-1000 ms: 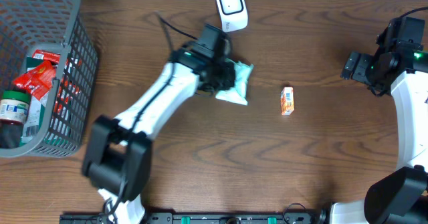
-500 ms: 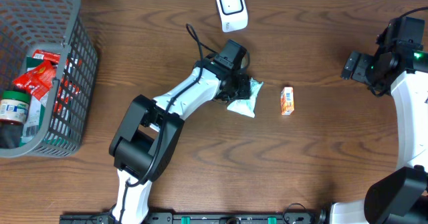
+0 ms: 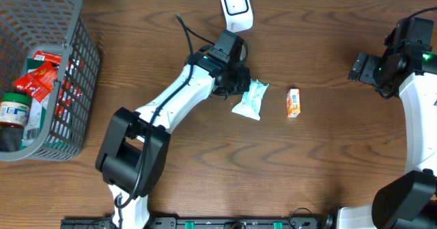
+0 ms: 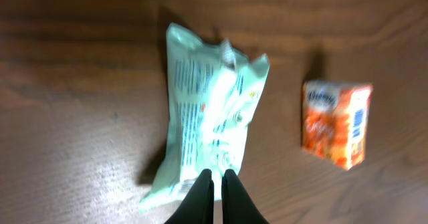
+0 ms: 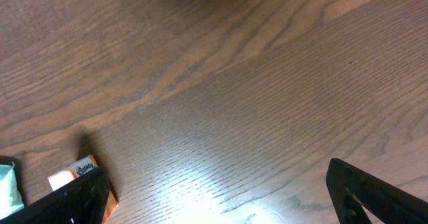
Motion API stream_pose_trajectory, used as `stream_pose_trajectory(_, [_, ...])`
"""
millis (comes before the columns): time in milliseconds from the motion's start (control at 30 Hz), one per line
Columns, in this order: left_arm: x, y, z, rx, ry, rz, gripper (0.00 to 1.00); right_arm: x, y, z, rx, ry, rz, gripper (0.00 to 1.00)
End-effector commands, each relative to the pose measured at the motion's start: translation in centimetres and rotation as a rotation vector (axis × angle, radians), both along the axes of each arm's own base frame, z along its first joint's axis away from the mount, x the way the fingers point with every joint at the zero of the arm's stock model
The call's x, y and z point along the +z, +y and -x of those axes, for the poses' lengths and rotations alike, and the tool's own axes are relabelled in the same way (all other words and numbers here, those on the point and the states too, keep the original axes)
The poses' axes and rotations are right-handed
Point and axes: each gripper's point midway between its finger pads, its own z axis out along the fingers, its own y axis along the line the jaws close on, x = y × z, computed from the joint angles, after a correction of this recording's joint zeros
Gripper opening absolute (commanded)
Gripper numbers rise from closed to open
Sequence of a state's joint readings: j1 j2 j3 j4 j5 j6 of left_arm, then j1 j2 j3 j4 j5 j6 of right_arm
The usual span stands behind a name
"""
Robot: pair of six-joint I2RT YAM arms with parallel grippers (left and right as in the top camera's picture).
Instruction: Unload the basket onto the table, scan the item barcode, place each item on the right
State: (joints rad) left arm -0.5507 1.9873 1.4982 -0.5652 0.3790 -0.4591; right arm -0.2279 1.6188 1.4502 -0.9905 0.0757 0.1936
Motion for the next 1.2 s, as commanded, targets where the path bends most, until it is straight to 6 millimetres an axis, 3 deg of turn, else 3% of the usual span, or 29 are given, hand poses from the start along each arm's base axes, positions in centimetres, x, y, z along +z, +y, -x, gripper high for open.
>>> stream_pose_trajectory(0, [-2.0, -0.4, 0.7, -0.057, 0.019, -0.039, 0.08, 0.4, -0.1, -0.1, -0.002, -0.009, 0.007, 0.99])
stream_pose_trajectory(267, [-5.9, 0.1, 2.0, -0.063, 0.105, -0.096, 0.07, 0.4, -0.1, -0.1, -0.002, -0.009, 0.007, 0.99])
stream_pose_trajectory(400, [-7.4, 1.3, 2.7, -0.053, 0.138, -0.173, 0.08, 0.4, -0.1, -0.1, -0.002, -0.009, 0.007, 0.99])
stream_pose_trajectory(533, [-6.8, 1.3, 2.8, -0.070, 0.122, -0.178, 0.12, 0.4, -0.1, -0.1, -0.002, -0.009, 0.007, 0.99])
stream_pose_trajectory(700, [-3.9, 0.8, 2.2, -0.070, 0.057, -0.141, 0.21, 0.4, -0.1, -0.1, -0.002, -0.009, 0.007, 0.99])
stream_pose_trajectory(800, [-3.2, 0.6, 1.8, -0.068, 0.031, -0.125, 0.21, 0.4, -0.1, -0.1, -0.002, -0.009, 0.007, 0.99])
stream_pose_trajectory(933, [-4.1, 0.9, 1.9, -0.066, 0.029, -0.169, 0.14, 0.4, -0.1, -0.1, -0.002, -0.009, 0.007, 0.99])
stream_pose_trajectory(1167, [-6.4, -0.4, 3.6, -0.113, 0.068, -0.198, 0.13, 0.4, -0.1, -0.1, -0.002, -0.009, 0.007, 0.99])
